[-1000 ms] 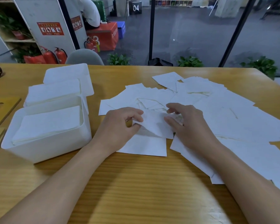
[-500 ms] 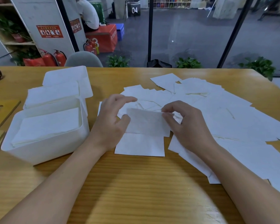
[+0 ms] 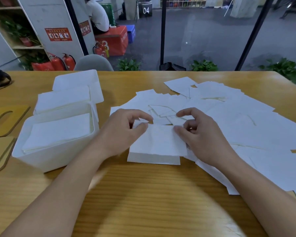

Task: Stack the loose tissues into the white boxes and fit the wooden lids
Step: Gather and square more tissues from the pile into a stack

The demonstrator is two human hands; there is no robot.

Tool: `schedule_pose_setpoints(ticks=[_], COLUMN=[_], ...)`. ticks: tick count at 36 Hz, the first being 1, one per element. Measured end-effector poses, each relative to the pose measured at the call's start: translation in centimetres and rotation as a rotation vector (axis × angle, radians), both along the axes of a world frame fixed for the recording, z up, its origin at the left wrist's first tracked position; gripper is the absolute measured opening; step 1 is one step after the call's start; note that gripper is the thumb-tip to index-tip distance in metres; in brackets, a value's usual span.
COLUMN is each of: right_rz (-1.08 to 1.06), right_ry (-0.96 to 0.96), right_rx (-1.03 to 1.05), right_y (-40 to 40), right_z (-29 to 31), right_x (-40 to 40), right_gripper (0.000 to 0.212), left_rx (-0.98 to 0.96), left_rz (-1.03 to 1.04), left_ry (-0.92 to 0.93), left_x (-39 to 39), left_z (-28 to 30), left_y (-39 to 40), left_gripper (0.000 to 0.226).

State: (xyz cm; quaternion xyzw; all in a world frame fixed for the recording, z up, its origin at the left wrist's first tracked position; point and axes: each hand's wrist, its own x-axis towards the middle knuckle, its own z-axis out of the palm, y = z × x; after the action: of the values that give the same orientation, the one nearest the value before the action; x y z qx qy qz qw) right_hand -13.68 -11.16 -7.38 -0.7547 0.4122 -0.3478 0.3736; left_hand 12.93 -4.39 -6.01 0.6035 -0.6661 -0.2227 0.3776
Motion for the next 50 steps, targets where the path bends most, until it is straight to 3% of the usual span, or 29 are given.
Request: schedule_pose_setpoints(ticks=[3, 8, 18, 21, 25, 29, 33, 39, 47, 50], right_rz=[0.009, 0.004, -0.047, -0.049, 0.085, 0.237, 0.294, 0.291, 0.273, 0.218], right_ry=[0.105, 0.192, 0.418, 0.403, 0.362, 0.438, 0.431, 0.466, 0.457, 0.411], right_rx=[-0.011, -0.066, -0.255, -0.313, -0.244, -0.242, -0.215, -0.247, -0.269, -0.276], right_y=[0.2, 0.5, 0.6, 0.5, 1.1, 1.5, 0.8, 0.5, 0.6, 0.4], right_z=[-0.7, -1.5, -1.5, -1.2, -1.5, -2.0, -1.8, -1.9, -2.0, -2.0], right_x=[0.3, 0.6, 0.3, 0.4, 1.0, 1.3, 1.0, 0.5, 0.5, 0.4], right_gripper=[0.025, 0.02, 0.015, 0.018, 0.032, 0.039, 0.033, 0.033, 0.034, 0.041], left_rx=[0.102, 0.183, 0.136, 0.091, 0.05, 0.02, 0.024, -0.059, -0.033, -0.054], left_rz=[0.033, 0.039, 0.103, 0.136, 0.172, 0.211, 0.204, 0.245, 0.254, 0.246], left_ry=[-0.203, -0.344, -0.414, -0.445, -0.411, -0.367, -0.369, -0.453, -0.546, -0.49], left_x=[0.4, 0.3, 0.4, 0.1, -0.3, -0.3, 0.0, 0.0, -0.5, -0.9], left_z=[-0.7, -1.3, -1.4, -1.5, -2.4, -3.0, -3.5, -3.3, -3.4, -3.2], left_y=[-0.1, -0.2, -0.1, -0.5, -1.0, -1.7, -2.2, -2.8, -3.4, -3.0], left_gripper=[0.019, 0.016, 0.008, 0.01, 0.026, 0.038, 0.033, 0.008, 0.024, 0.021])
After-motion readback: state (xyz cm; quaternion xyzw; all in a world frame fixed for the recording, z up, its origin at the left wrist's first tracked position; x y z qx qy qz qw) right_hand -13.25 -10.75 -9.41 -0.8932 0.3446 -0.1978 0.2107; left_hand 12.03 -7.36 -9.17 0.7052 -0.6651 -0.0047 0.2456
